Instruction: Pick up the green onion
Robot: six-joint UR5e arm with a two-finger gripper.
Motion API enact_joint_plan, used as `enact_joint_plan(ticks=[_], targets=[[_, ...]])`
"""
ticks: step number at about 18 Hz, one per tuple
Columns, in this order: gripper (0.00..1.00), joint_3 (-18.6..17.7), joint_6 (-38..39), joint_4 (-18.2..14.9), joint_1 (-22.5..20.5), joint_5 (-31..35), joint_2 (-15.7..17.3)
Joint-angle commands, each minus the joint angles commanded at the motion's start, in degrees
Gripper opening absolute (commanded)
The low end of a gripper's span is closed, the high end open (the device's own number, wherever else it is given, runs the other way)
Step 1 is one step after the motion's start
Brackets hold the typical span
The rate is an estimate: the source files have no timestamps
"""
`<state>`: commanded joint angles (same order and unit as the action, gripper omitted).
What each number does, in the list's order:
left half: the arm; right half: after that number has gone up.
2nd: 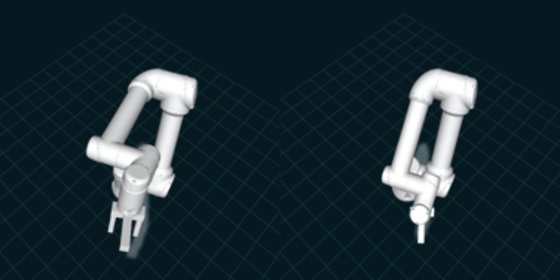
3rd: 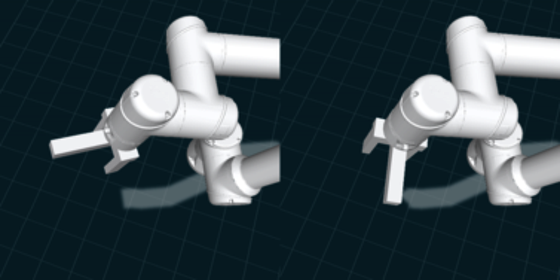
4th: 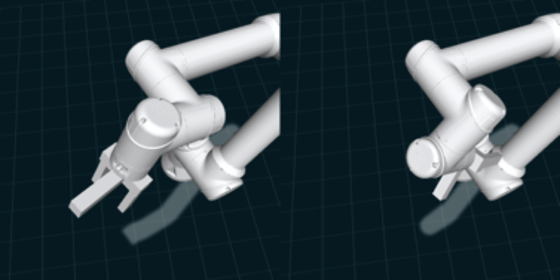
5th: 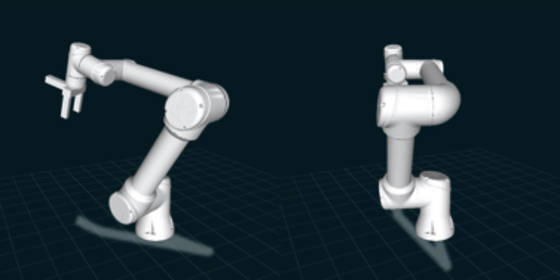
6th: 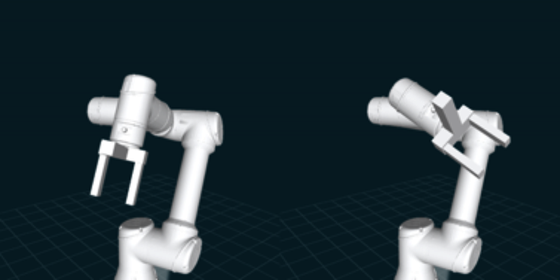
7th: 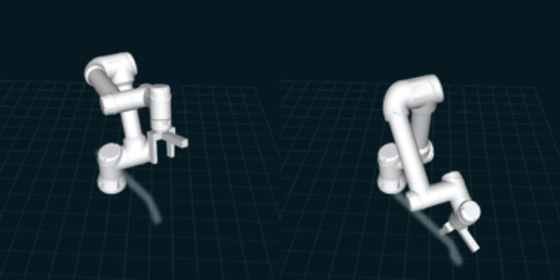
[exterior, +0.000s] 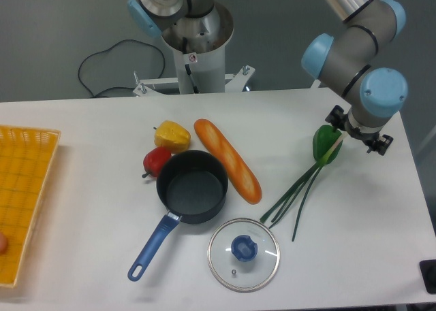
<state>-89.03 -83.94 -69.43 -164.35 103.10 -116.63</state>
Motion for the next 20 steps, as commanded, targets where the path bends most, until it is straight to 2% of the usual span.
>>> enact_joint_plan(ticks=[20], targets=[[1.0, -0.4, 3.1, -1.5, -1.1, -1.6, -0.4]])
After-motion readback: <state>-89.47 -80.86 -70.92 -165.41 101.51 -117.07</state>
